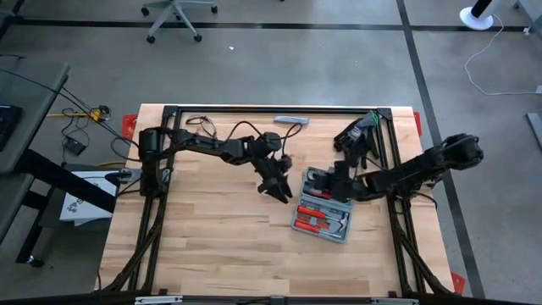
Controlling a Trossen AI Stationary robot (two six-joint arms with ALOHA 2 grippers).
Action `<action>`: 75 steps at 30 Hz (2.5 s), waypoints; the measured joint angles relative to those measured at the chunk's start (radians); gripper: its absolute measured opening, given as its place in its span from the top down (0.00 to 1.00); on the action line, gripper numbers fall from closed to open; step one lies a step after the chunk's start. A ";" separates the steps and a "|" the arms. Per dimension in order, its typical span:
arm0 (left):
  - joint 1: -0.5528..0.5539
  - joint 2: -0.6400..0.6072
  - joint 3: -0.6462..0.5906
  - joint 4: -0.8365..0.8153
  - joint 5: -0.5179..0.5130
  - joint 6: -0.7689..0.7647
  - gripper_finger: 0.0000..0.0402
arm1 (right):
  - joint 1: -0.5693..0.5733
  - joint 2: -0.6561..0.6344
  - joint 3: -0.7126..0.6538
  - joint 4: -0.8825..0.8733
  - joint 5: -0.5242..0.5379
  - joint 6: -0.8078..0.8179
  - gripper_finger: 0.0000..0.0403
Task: Prefit tool cases
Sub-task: Put the orange measuring tape into the gray prefit tool case, then adjust the orange hex key set in the gray prefit tool case
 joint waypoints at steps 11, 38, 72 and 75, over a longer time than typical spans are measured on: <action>0.020 -0.130 -0.051 -0.163 -0.195 0.128 0.37 | -0.027 -0.156 0.085 -0.078 0.037 -0.258 1.00; 0.045 -0.055 -0.050 -0.140 -0.425 0.212 0.37 | 0.101 -0.098 0.270 -0.833 -0.105 0.120 1.00; -0.105 0.091 -0.048 -0.380 -0.379 0.306 0.37 | 0.064 -0.023 0.076 -0.580 -0.376 0.252 1.00; -0.104 0.088 -0.048 -0.405 -0.371 0.296 0.37 | 0.050 -0.026 0.081 -0.599 -0.369 0.272 1.00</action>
